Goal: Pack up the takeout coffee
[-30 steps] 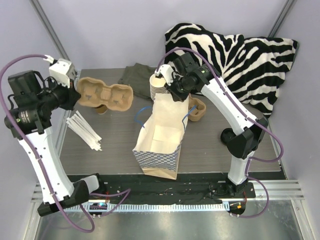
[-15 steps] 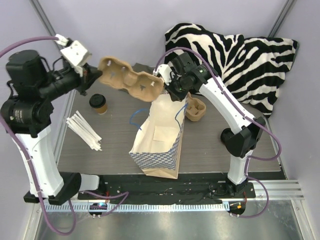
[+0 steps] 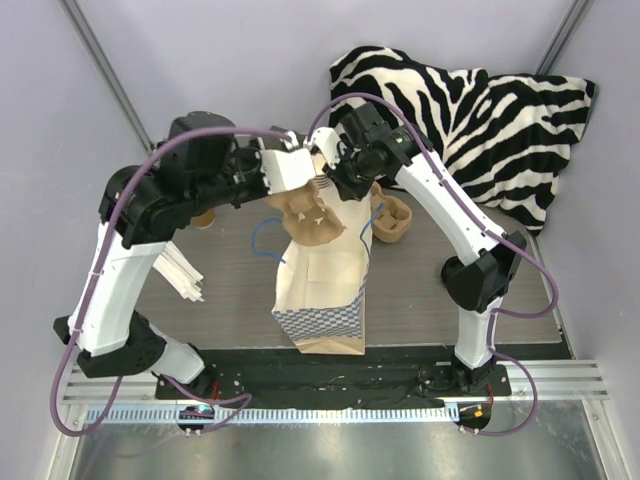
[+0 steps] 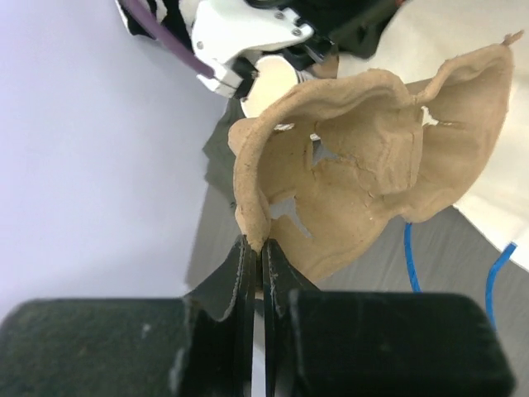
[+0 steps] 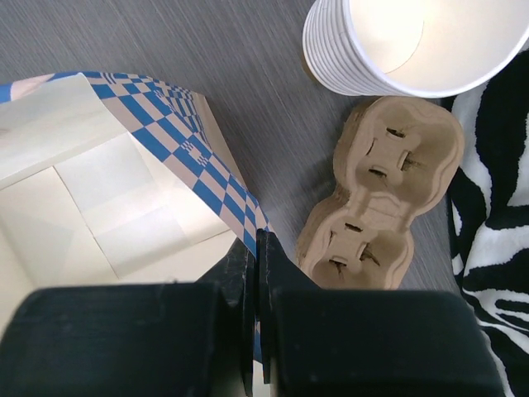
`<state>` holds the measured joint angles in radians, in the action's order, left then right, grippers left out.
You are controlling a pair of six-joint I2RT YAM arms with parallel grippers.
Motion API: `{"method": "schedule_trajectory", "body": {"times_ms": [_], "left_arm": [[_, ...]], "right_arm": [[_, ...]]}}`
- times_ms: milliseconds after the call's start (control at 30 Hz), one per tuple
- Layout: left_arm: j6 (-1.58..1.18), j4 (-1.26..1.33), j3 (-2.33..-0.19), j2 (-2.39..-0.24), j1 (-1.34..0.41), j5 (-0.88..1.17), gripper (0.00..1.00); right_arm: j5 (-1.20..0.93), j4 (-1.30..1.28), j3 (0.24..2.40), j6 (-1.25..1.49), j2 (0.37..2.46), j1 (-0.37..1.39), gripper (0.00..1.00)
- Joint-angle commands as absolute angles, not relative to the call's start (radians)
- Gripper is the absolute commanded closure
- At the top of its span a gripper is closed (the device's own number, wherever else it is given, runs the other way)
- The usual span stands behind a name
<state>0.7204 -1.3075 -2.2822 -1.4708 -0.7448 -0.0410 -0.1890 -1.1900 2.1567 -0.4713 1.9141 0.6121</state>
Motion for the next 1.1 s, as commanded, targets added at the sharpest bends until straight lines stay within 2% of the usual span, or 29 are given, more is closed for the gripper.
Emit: {"method": "schedule_trajectory", "body": {"times_ms": [0,200,433,800,1067], "left_arm": [[0.876,-1.362,-2.286,-1.473,-0.853,-0.254,1.00],[0.928,-1.434,-2.289,-1.537,-1.000,-0.347,1.00],[0.907,-1.459,-2.280,-1.582,-1.049,-0.331,1.00],[0.766,-1.466,-2.091,-1.585,-1.088,-0.160,0.98],[0.755,-1.335,-1.876,-1.557,-1.086,-0.077,0.96]], "right_arm": [[-0.210,-1.178,2.191,-0.477,1.898,0.621,0.99],[-0.235,-1.175,2.189,-0.454,1.893,0.630,0.99],[-0.235,-1.170,2.184,-0.423,1.878,0.638,0.99],[-0.256,-1.152,2.160,-0.391,1.844,0.647,0.99],[-0.311,-1.118,2.091,-0.390,1.781,0.653,0.99]]}}
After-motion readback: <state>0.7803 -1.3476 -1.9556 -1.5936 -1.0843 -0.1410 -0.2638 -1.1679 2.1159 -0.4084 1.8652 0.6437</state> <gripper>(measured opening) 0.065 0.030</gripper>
